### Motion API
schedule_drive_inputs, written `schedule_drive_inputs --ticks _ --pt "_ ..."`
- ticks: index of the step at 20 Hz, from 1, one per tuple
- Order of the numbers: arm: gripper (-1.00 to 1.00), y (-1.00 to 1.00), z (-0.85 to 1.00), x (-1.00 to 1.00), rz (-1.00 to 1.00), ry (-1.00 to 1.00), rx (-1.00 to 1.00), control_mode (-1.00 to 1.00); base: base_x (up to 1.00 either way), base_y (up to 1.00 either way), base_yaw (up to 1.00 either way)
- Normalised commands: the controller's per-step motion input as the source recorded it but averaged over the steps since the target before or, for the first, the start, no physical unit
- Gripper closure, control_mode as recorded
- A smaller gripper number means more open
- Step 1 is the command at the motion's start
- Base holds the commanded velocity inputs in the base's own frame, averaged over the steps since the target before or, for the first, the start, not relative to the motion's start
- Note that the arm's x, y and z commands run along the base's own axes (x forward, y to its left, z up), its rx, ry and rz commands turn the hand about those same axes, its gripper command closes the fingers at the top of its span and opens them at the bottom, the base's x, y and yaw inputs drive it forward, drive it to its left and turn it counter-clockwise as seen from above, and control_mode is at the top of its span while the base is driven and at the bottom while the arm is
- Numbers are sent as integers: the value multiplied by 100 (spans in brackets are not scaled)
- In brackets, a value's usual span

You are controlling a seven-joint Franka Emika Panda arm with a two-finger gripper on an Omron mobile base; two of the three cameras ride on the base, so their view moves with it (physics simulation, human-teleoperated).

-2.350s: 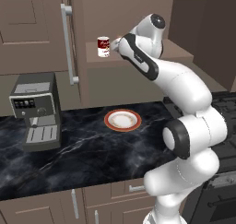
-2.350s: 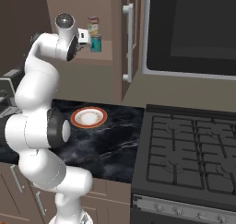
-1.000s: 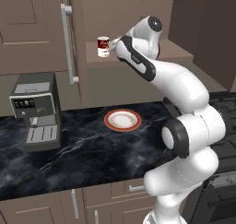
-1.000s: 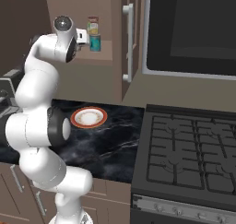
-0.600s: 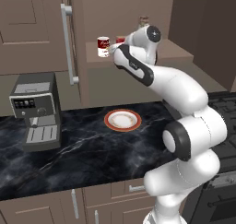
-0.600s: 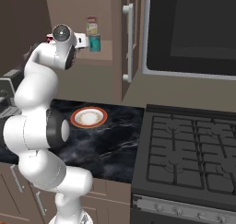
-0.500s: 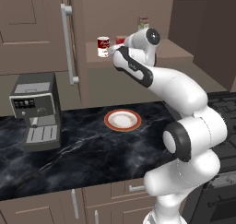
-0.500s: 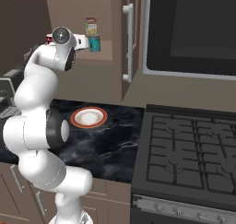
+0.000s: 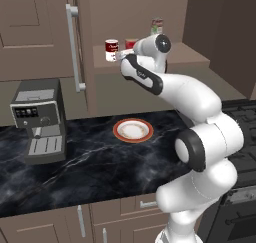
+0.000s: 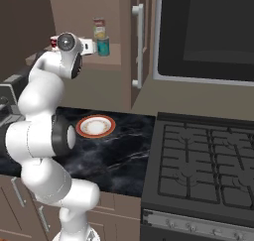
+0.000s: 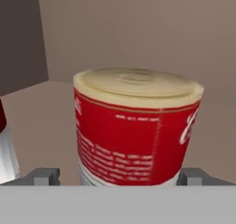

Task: Stack two cans on top of the other two cans in the cabinet.

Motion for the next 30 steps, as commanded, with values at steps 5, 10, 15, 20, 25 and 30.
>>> schedule_drive_inputs --ticks 5,10,15,20,25,30 --pt "100 4 0 8 -3 0 0 -100 0 0 0" --pt "100 0 0 -6 0 0 2 -100 0 0 0" --pt "100 0 0 -25 -2 0 3 -100 0 0 0" --pt "100 -2 0 -33 -4 0 2 -100 0 0 0" --pt "100 -3 17 -33 -1 1 1 -100 0 0 0" --pt "100 -1 44 -18 -2 12 3 -100 0 0 0"
